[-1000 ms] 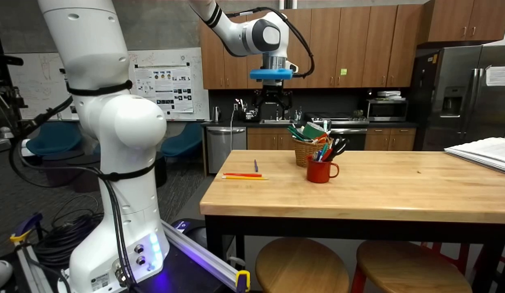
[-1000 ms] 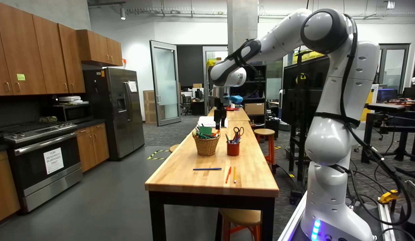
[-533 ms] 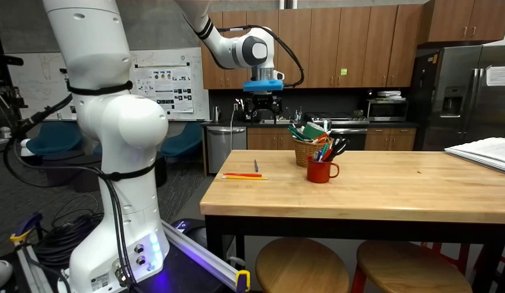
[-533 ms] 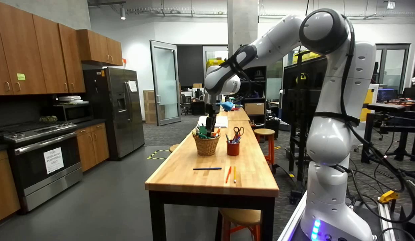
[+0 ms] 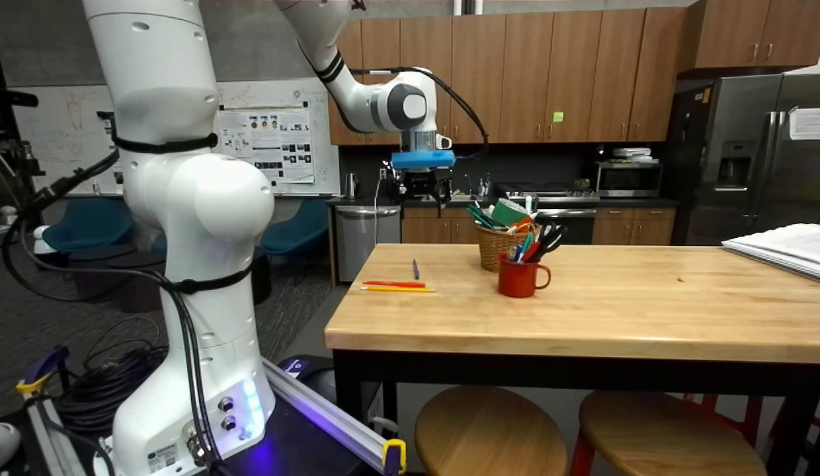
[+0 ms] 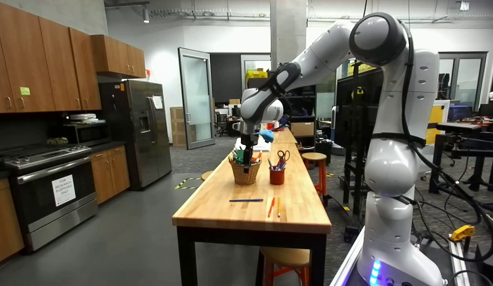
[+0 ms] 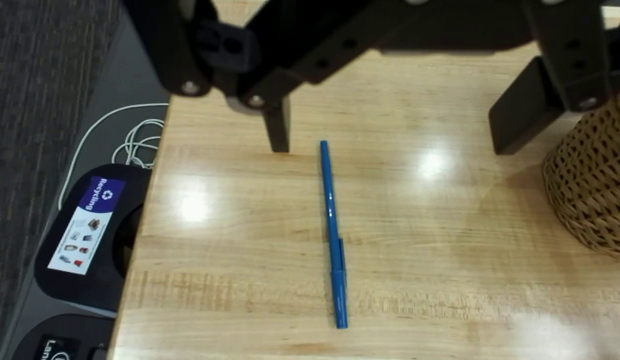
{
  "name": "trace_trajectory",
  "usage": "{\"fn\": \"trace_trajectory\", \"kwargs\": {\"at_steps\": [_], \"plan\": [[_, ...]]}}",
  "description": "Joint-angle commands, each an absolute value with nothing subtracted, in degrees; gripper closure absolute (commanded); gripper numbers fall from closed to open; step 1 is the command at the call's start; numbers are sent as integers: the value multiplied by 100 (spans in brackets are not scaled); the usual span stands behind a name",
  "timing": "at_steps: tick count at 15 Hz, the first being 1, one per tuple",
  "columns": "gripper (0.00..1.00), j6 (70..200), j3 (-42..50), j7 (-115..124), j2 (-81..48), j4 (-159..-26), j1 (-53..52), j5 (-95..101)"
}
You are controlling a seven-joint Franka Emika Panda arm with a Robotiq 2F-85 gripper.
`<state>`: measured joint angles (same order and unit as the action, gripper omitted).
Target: Put the pens together
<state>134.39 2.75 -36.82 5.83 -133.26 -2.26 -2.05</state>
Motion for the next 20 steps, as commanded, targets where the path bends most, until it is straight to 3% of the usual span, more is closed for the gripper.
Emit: {"fn": "trace_trajectory", "kwargs": {"at_steps": [1, 20], "plan": [[0, 13770, 214, -3816, 397, -13413, -201, -82], [0, 14452, -215, -4043, -772, -13248, -131, 241]]}}
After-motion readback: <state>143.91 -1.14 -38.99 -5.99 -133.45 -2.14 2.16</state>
